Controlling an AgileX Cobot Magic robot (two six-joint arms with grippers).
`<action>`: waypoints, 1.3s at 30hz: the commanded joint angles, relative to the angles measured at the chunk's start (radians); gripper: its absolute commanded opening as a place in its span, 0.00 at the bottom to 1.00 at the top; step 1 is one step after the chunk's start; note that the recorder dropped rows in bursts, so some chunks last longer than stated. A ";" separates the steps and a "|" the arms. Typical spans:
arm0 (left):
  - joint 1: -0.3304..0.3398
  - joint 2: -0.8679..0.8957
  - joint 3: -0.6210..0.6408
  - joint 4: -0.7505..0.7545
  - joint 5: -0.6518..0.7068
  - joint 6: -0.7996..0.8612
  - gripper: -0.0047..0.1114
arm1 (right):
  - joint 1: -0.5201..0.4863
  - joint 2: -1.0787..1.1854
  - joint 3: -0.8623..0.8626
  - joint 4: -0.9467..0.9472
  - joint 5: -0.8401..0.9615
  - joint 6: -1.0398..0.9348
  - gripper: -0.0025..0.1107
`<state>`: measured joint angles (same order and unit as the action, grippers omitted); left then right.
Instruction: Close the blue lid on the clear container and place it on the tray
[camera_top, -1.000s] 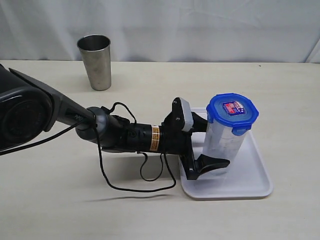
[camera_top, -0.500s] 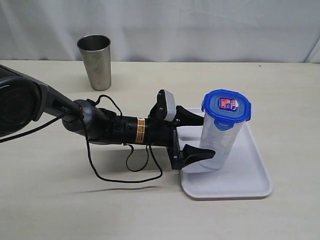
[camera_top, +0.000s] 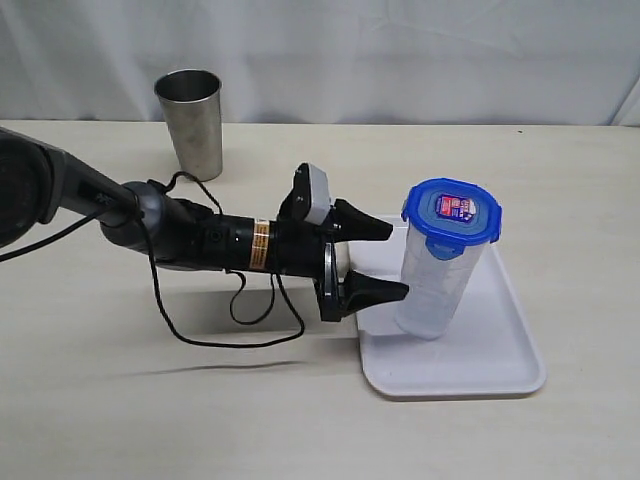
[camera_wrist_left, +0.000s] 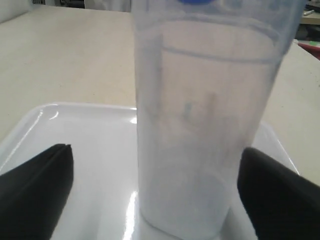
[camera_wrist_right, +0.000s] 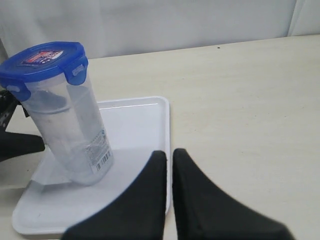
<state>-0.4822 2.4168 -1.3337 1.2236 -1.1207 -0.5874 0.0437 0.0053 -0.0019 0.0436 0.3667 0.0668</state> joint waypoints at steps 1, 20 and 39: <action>0.011 -0.061 -0.006 0.077 0.007 -0.016 0.59 | -0.006 -0.005 0.002 0.002 -0.002 -0.008 0.06; 0.045 -0.247 -0.006 0.435 0.142 -0.348 0.04 | -0.006 -0.005 0.002 0.002 -0.002 -0.008 0.06; 0.045 -0.895 0.391 0.259 1.249 -0.775 0.04 | -0.006 -0.005 0.002 0.002 -0.002 -0.008 0.06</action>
<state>-0.4416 1.5934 -0.9735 1.4989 0.1108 -1.3341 0.0437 0.0053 -0.0019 0.0436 0.3667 0.0649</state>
